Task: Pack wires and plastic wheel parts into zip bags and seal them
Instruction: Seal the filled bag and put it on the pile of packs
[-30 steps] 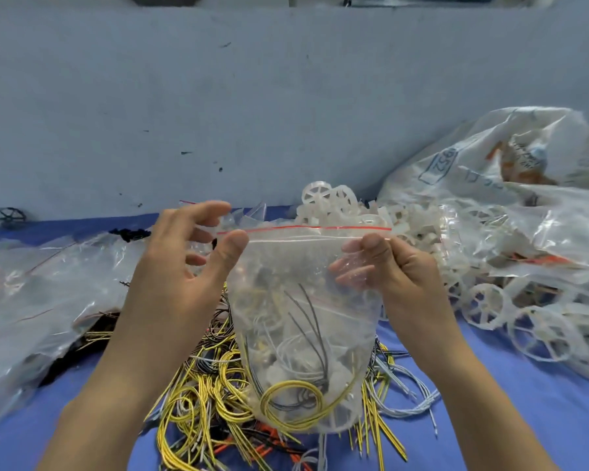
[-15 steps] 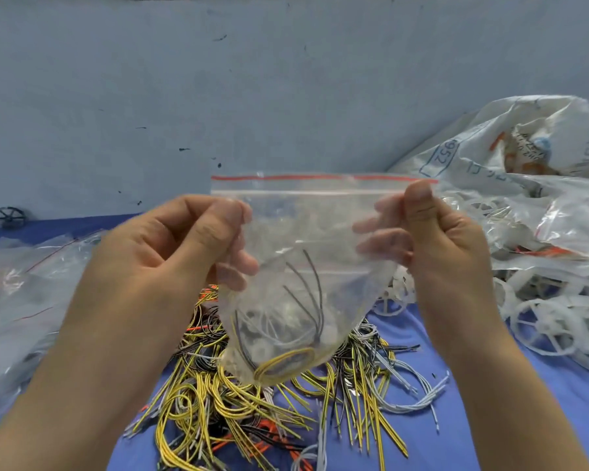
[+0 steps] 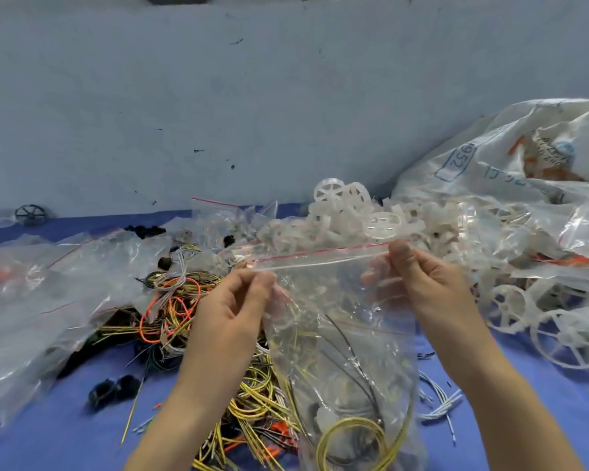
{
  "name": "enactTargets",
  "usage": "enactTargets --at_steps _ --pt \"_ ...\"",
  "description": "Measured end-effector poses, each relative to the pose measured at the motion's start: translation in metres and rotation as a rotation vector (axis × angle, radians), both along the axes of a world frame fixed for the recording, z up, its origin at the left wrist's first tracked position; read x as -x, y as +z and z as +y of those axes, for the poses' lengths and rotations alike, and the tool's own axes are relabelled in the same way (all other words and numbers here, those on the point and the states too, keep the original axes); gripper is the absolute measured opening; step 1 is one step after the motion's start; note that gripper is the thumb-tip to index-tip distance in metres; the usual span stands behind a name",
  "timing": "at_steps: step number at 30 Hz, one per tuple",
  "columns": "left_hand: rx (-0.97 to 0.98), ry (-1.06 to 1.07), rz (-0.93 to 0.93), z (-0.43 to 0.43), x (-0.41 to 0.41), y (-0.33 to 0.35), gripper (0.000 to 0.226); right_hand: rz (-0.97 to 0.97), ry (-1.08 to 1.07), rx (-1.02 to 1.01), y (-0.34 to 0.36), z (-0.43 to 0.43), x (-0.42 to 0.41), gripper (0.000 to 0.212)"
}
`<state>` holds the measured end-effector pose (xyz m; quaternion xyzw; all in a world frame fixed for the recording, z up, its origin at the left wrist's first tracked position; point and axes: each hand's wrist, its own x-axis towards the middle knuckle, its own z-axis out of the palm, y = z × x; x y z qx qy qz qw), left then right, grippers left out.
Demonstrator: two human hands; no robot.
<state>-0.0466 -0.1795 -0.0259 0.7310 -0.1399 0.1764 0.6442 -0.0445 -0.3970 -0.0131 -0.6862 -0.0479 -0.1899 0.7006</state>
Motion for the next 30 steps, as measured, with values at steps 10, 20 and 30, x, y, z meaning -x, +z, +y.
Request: enactTargets --at_steps 10,20,30 --pt "-0.003 -0.032 -0.092 -0.004 0.001 0.011 0.022 -0.433 -0.406 0.857 0.035 0.024 0.011 0.045" --pt "-0.135 0.093 -0.314 -0.001 0.018 0.018 0.013 -0.324 -0.057 1.043 0.042 0.049 0.020 0.029" --pt "-0.028 0.077 -0.313 -0.009 0.017 0.017 0.016 -0.438 -0.178 1.035 0.039 0.060 0.022 0.021"
